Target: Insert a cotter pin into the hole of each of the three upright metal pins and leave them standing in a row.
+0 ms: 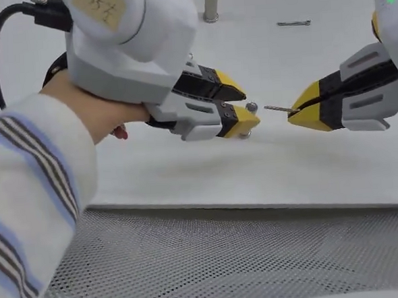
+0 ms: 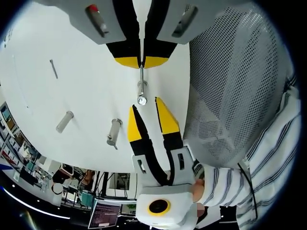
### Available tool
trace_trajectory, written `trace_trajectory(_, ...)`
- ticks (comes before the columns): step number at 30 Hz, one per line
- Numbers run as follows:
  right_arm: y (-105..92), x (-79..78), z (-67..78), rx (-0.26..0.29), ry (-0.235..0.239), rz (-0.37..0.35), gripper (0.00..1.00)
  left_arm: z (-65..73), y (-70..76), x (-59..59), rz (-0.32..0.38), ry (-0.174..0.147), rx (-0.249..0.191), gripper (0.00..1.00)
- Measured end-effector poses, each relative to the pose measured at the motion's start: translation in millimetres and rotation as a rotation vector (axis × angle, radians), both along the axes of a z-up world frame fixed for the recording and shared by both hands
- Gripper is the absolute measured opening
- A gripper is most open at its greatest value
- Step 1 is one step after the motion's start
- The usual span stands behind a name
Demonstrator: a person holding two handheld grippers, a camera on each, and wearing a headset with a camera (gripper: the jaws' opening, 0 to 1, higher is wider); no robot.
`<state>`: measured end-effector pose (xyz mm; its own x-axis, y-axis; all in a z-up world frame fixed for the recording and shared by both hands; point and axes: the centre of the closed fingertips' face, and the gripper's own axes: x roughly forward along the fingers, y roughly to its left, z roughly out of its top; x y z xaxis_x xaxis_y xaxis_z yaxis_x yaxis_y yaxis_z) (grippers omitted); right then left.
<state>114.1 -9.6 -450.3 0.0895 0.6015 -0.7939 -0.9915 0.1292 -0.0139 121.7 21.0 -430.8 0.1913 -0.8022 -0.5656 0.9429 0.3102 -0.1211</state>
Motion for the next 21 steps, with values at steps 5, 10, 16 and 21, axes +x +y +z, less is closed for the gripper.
trace_trajectory(5,0.9,1.4,-4.2,-0.002,0.011,0.004,0.00,-2.8,-1.3,-3.5,-0.015,0.007,0.007,0.13)
trace_trajectory(10,2.5,1.5,-7.0,-0.003,0.021,0.012,0.00,-5.8,-3.5,-3.2,-0.026,0.002,0.014,0.10)
trace_trajectory(16,5.6,1.1,-7.0,0.002,0.025,0.016,0.00,-5.5,-4.4,-2.6,-0.033,0.007,0.014,0.06)
trace_trajectory(21,8.3,-0.1,-8.1,0.000,0.024,0.024,0.00,-5.5,-3.8,-1.5,-0.028,0.010,0.016,0.06)
